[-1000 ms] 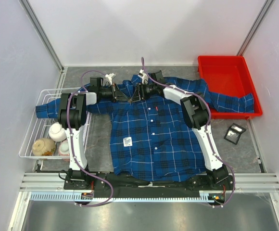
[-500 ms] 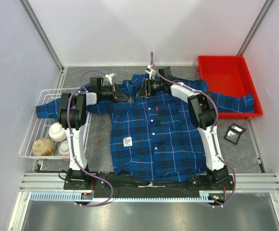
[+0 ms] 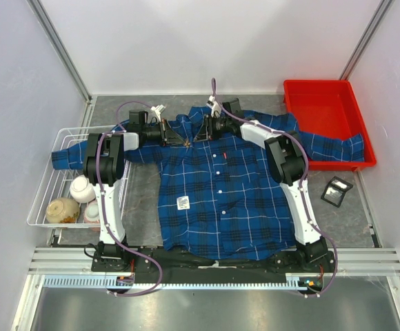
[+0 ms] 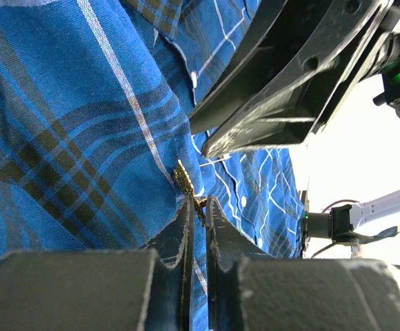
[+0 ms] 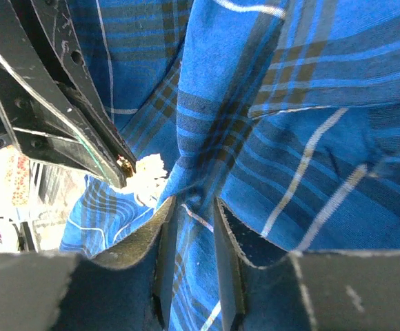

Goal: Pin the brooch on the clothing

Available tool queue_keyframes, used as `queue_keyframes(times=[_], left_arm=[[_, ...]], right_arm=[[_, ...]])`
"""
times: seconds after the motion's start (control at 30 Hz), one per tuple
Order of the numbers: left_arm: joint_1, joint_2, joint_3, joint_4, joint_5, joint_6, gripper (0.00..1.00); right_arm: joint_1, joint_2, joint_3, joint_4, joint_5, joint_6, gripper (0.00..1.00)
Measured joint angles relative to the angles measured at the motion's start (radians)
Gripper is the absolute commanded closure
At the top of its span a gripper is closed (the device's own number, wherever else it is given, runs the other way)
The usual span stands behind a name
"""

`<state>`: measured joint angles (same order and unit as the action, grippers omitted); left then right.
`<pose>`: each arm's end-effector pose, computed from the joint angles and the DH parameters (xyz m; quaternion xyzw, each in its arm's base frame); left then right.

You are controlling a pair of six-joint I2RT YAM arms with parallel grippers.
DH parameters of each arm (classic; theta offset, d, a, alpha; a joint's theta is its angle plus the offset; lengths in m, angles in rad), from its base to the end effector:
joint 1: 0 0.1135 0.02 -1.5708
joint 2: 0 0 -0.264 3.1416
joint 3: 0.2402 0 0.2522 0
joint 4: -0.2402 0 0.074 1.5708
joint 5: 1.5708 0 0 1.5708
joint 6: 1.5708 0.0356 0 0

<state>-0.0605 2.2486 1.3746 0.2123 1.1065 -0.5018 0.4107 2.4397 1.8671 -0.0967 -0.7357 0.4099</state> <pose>0.4570 -0.0596 0.1145 0.0578 0.7964 -0.5572 0.2279 0.4844 0.2370 0.1394 -0.1570 0.8398 0.4590 0.2436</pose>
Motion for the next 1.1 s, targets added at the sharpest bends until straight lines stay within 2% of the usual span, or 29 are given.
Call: queue_keyframes(times=[0.13,0.63,0.83,1.1], left_arm=[[0.0,0.0,0.0,0.006,0.003,-0.006,0.98],[0.0,0.014,-0.002,0.119,0.043,-0.073,0.98],[0.0,0.016,-0.012,0.233,0.081,-0.154,0.98],[0.0,0.016,-0.042,0.437,0.129,-0.315,0.98]], right_arm=[[0.02,0.026,0.004,0.005,0.001,0.006,0.55],[0.014,0.064,0.026,0.079,-0.062,0.077,0.48],[0.004,0.064,0.016,0.165,-0.138,0.144,0.49],[-0.013,0.064,-0.037,0.359,-0.26,0.298,0.61]])
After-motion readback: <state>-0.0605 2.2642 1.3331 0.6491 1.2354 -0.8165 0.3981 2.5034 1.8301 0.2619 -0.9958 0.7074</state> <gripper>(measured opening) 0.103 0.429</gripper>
